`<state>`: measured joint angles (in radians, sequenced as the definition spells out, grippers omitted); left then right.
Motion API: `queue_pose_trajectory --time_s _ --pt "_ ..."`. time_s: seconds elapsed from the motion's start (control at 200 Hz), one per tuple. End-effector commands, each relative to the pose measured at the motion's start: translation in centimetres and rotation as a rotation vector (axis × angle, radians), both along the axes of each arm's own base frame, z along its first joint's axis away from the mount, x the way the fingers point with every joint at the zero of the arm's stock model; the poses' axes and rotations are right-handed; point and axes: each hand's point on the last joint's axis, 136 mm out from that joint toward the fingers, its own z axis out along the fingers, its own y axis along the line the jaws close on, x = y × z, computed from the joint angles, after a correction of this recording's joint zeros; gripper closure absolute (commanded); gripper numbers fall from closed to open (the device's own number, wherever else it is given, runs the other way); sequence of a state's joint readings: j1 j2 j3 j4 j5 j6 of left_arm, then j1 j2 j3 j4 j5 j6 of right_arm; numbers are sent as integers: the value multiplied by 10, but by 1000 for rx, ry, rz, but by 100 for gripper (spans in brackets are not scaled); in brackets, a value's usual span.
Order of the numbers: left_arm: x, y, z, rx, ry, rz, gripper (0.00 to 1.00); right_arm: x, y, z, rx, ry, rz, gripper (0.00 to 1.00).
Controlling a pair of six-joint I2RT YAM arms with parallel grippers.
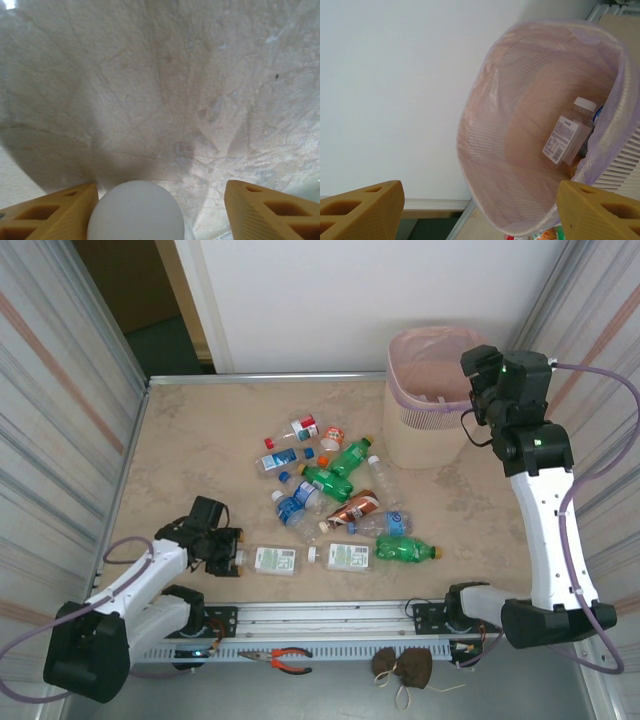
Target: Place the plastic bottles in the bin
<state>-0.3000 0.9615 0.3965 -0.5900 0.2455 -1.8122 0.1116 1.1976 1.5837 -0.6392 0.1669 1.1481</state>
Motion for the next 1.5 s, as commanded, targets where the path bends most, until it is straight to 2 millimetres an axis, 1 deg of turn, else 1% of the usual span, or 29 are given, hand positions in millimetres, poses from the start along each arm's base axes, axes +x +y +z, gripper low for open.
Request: queue_pose_trajectory --time_s 0.0,0.145,0.396,0.561,0.782,0.837,0.982,1.072,1.152,1.217,1.353,1.428,1.498 --pt "-2 -1 -2 -9 10 -26 35 -10 -5 3 -32 -9 -20 22" --pt "-2 -2 -4 -12 17 -41 37 -11 -6 2 -34 -6 -27 22" --pt "1 -4 -4 -7 19 -75 43 -12 -7 3 -34 -11 -30 22" --pt "2 -4 -3 -5 15 -80 49 -14 -8 3 -33 -9 -32 22" --pt "4 1 3 26 -13 -86 56 -16 -9 4 -35 -14 -38 23" --pt "4 2 7 33 -25 -88 58 -17 -9 5 -35 -16 -40 23" --pt "7 8 18 61 -78 -87 65 -19 -10 7 -36 -20 -44 23" --pt "15 13 31 90 -146 -106 72 -19 -10 8 -37 -26 -42 23" --pt "24 20 47 139 -230 -142 73 -17 -8 9 -45 -34 -28 23" --pt "36 24 65 176 -317 -187 73 -15 -3 11 -63 -55 4 23" --pt "67 23 109 241 -557 -311 74 -7 17 23 -114 -156 135 24" --pt "79 20 132 262 -680 -363 75 -6 30 31 -146 -223 216 24" --pt "89 15 154 276 -804 -416 77 -7 47 41 -181 -296 314 24"
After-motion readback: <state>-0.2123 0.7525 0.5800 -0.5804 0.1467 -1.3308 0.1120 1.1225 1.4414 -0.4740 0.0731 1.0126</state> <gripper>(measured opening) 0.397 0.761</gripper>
